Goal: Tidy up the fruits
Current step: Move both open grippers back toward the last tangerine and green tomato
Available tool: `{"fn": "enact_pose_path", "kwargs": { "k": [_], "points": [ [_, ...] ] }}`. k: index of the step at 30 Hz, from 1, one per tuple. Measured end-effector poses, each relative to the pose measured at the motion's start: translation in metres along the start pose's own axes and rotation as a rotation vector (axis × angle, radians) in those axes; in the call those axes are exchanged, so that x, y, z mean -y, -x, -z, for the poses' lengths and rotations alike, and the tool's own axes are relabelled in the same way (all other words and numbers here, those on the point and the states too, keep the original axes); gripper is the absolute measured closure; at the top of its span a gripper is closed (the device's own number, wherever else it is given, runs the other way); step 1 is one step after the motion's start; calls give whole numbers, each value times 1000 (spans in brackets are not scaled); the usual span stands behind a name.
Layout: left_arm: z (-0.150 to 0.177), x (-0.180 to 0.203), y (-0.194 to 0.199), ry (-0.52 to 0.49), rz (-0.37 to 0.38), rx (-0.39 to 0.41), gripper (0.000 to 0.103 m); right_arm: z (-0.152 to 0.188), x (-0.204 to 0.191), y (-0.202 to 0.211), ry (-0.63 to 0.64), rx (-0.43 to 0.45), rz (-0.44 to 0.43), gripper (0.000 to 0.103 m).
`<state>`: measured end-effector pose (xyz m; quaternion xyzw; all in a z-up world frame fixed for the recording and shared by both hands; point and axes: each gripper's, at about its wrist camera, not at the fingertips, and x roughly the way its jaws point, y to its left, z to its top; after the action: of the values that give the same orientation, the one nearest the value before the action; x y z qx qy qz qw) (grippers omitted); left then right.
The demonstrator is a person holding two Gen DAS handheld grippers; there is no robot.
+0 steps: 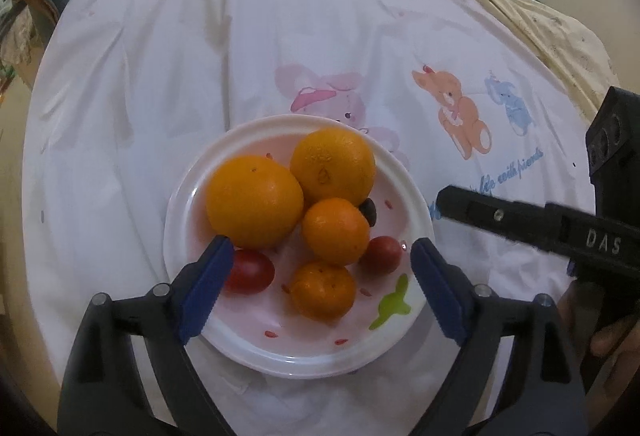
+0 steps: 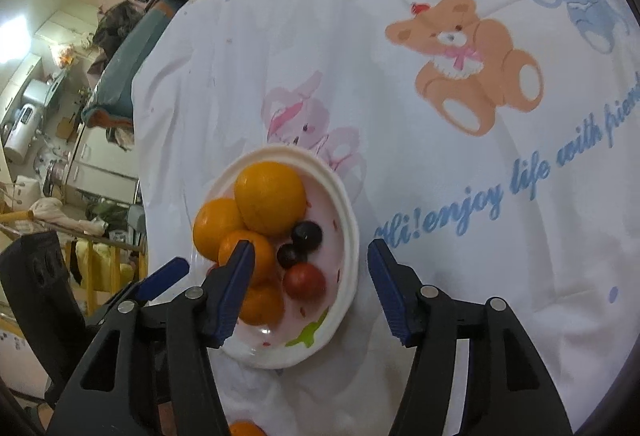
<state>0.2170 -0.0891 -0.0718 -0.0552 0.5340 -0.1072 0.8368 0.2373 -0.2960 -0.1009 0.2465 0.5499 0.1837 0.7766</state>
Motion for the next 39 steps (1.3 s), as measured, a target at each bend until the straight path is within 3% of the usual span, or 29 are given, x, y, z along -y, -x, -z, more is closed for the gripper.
{"fn": "enact_pose_path", "kwargs": {
  "k": [6,22,31,39],
  "points": [
    [2,-4,2,2,-53,3,15,-4,7,7,-20,27,18,41],
    [9,-12,36,62,-99,48,15,12,-3,29,20,73,52,41],
    [32,-14,69,62,-138,63,15,36,-4,57,9,96,54,41],
    [65,-13,98,65,-130,73,15,74,-10,73,8,87,58,41]
  ]
}}
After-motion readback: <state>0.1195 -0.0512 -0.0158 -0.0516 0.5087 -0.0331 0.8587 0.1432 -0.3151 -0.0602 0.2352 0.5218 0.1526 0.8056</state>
